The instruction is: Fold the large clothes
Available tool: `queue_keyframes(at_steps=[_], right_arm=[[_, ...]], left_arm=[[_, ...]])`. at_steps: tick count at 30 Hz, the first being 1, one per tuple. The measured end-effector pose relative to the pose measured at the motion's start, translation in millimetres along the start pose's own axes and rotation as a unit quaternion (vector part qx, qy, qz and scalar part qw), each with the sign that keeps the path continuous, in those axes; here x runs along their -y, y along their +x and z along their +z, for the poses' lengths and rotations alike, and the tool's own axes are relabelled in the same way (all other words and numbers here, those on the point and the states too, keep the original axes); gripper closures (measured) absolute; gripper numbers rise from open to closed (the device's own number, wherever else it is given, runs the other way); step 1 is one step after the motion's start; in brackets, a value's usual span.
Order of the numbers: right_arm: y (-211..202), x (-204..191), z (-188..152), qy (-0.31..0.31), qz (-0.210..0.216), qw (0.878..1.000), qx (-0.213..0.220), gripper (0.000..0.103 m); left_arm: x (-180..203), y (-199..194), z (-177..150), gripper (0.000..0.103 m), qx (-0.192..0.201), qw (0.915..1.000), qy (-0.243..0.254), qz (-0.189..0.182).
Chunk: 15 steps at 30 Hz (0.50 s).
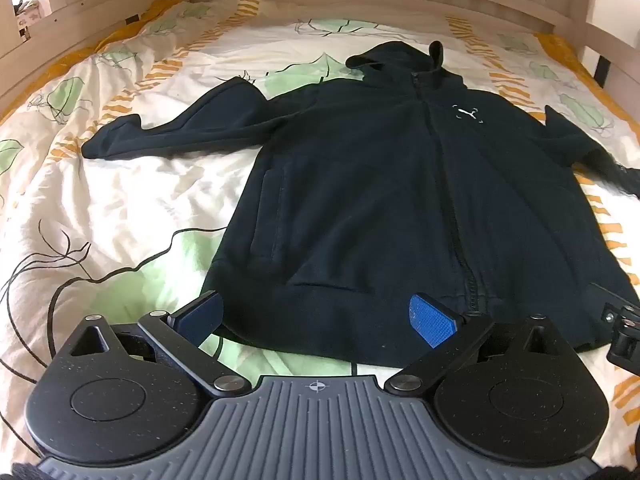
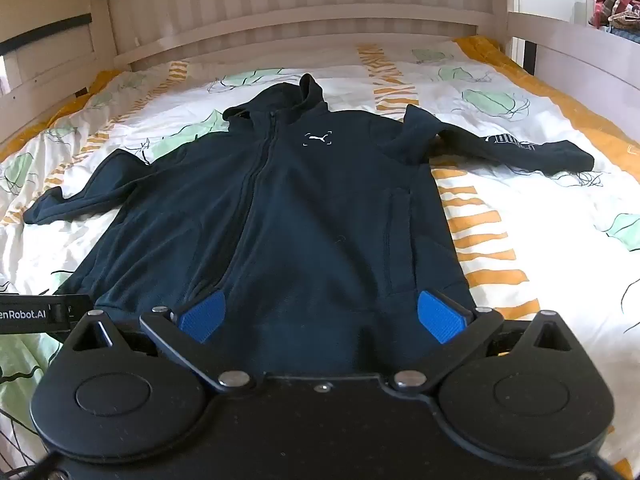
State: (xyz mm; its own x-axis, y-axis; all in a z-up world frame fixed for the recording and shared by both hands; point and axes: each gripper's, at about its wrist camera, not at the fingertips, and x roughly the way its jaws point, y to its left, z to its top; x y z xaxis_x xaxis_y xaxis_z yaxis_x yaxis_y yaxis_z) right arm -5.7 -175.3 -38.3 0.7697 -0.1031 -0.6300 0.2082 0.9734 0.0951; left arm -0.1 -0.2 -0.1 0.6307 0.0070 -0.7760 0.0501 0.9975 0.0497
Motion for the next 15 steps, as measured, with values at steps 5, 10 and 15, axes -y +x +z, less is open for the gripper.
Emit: queue_keyframes(at_steps=[5, 10, 15], right_arm=[[-3.0, -0.9, 0.8, 0.001, 0.002, 1.0, -0.002, 0.001], [2.3, 0.0, -3.2, 0.002, 0.003, 1.0, -0.005, 0.001], [5.2, -1.0, -0.8, 0.004, 0.001, 1.0, -0.014, 0.001]], left_arm=[[-1.4, 0.8, 0.5, 0.002, -0.003, 1.0, -0.006, -0.001], [-3.4, 2.1, 1.6, 0.002, -0.008, 0.9999, -0.01, 0.0], [1.3, 5.1, -2.0, 0.002, -0.008, 1.0, 0.002, 0.001]])
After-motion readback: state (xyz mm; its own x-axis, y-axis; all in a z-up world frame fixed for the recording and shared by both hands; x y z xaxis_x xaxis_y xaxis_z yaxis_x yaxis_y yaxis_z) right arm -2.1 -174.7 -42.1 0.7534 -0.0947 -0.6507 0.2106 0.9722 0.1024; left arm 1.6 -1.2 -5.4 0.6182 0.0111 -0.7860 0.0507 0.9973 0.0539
